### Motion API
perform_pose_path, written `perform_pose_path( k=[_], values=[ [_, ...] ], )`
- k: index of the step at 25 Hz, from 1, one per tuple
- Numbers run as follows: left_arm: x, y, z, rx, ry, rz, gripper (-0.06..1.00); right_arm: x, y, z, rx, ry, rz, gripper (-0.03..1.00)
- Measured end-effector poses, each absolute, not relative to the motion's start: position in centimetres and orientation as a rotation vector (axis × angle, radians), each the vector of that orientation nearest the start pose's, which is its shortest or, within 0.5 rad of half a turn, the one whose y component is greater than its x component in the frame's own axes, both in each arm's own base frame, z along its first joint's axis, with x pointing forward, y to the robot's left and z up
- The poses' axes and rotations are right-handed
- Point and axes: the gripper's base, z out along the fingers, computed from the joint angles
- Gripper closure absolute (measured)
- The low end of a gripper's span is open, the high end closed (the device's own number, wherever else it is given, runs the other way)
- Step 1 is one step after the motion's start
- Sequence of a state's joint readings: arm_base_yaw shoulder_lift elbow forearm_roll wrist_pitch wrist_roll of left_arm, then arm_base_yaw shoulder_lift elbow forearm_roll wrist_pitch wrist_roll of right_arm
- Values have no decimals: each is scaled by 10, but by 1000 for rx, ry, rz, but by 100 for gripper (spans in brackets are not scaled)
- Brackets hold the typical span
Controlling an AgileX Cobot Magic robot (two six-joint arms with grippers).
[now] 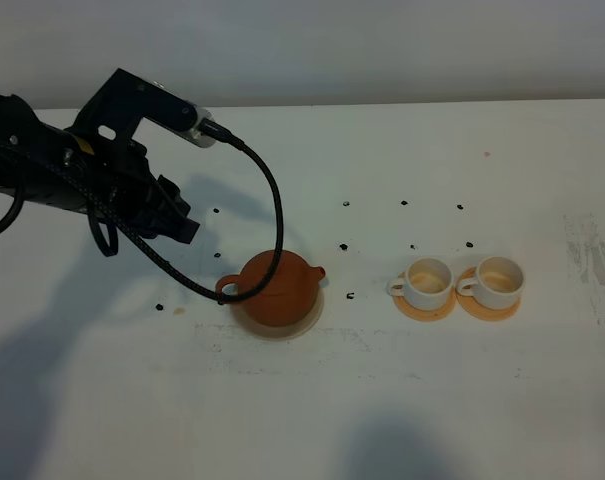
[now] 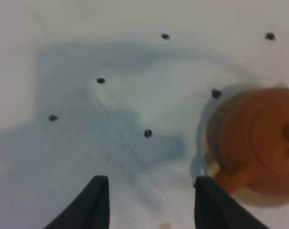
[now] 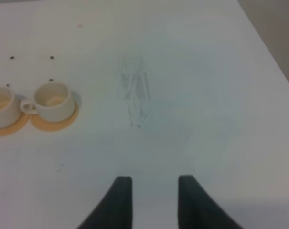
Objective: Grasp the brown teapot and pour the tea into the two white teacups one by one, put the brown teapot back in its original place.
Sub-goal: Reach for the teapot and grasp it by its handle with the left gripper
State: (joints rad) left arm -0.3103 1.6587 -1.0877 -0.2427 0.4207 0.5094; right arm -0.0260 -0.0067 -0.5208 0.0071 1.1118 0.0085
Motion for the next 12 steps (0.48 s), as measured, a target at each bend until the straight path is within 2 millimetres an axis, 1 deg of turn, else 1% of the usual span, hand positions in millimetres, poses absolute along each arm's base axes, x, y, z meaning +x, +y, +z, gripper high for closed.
perform_pose_path(
  k=[6,12],
  values=[
    [332,-116,226,885,2339,-101,55,-11,1,279,35,2068,-2,74],
    [334,-117,214,1140,2270,-26,55,-11,1,279,35,2068,-1,74]
  ],
)
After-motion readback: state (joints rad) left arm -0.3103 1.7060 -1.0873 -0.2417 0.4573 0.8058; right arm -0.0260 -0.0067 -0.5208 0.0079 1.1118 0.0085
